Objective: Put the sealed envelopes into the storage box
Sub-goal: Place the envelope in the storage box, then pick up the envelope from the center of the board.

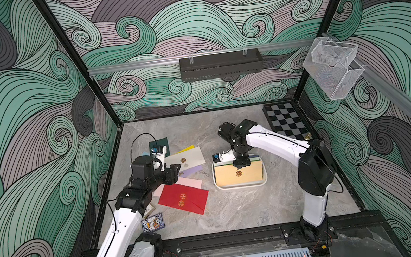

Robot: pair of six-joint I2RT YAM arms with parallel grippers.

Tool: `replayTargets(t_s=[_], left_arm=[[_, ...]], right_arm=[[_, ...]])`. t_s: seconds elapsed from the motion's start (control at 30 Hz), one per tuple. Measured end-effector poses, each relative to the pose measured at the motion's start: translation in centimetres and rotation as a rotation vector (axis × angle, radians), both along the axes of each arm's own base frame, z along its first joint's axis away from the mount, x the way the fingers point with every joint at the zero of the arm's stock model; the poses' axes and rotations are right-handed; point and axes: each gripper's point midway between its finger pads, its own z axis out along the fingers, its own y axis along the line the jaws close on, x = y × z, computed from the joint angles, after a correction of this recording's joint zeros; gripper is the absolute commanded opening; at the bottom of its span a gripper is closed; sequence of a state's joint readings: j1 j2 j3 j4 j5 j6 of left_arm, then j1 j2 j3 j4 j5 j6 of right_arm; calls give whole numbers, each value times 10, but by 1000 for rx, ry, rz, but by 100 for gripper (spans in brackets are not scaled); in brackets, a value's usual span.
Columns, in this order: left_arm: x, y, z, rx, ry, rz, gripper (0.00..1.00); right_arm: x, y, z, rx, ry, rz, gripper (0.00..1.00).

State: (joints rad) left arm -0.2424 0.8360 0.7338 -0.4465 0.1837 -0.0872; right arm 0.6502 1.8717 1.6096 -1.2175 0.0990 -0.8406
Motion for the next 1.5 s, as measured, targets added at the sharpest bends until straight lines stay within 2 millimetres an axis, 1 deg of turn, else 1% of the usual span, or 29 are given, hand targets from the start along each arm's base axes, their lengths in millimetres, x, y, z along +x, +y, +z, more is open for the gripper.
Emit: replayTargets(t_s=[0.07, 0.17, 0.23, 0.33, 0.4, 0.47, 0.57, 0.63, 0.7, 0.73, 0.77, 0.83, 0.9, 0.93, 1.03, 1.13, 1.3, 1.4, 1.5], left_arm=[[1, 0, -3, 2, 12, 1, 69], [4, -1, -9, 4, 38, 4, 68], [6, -1, -12, 5, 57, 6, 68], [8, -2, -12, 0, 63, 11, 68], [8, -2, -12, -13, 69, 22, 68], [11, -2, -13, -31, 85, 40, 68], [24, -3, -16, -61, 152, 98, 59], [41, -6, -23, -77, 223, 140, 55], [58, -8, -39, -85, 321, 181, 53], [66, -10, -48, -83, 375, 201, 53], [73, -11, -57, -83, 417, 218, 52], [88, -13, -79, -76, 496, 249, 49], [96, -13, -103, -63, 573, 281, 49], [98, -11, -114, -53, 606, 298, 49], [97, 0, -138, -25, 671, 356, 51], [98, 15, -150, -7, 710, 421, 51], [101, 37, -162, 14, 730, 505, 50], [103, 43, -166, 21, 738, 526, 49], [109, 42, -172, 21, 750, 530, 46]], right_arm=[[5, -2, 3, 11, -8, -33, 33], [16, -3, 9, 42, -29, -89, 36], [23, -5, 12, 63, -39, -123, 37], [30, -8, 12, 85, -47, -171, 38], [33, -5, 13, 109, -48, -200, 40], [38, -1, 17, 143, -53, -237, 44], [52, 10, 32, 229, -74, -343, 48], [71, 21, 47, 305, -89, -450, 48], [91, 32, 56, 390, -80, -554, 49], [100, 39, 57, 432, -57, -612, 49], [106, 44, 55, 458, -31, -658, 49], [118, 53, 46, 496, 31, -757, 49], [125, 64, 32, 519, 101, -832, 49], [128, 71, 22, 530, 142, -870, 49], [132, 85, -1, 544, 239, -955, 50], [138, 100, -18, 565, 311, -1026, 50], [150, 116, -34, 597, 376, -1103, 50], [154, 125, -40, 614, 404, -1124, 50], [155, 130, -49, 616, 429, -1138, 50]])
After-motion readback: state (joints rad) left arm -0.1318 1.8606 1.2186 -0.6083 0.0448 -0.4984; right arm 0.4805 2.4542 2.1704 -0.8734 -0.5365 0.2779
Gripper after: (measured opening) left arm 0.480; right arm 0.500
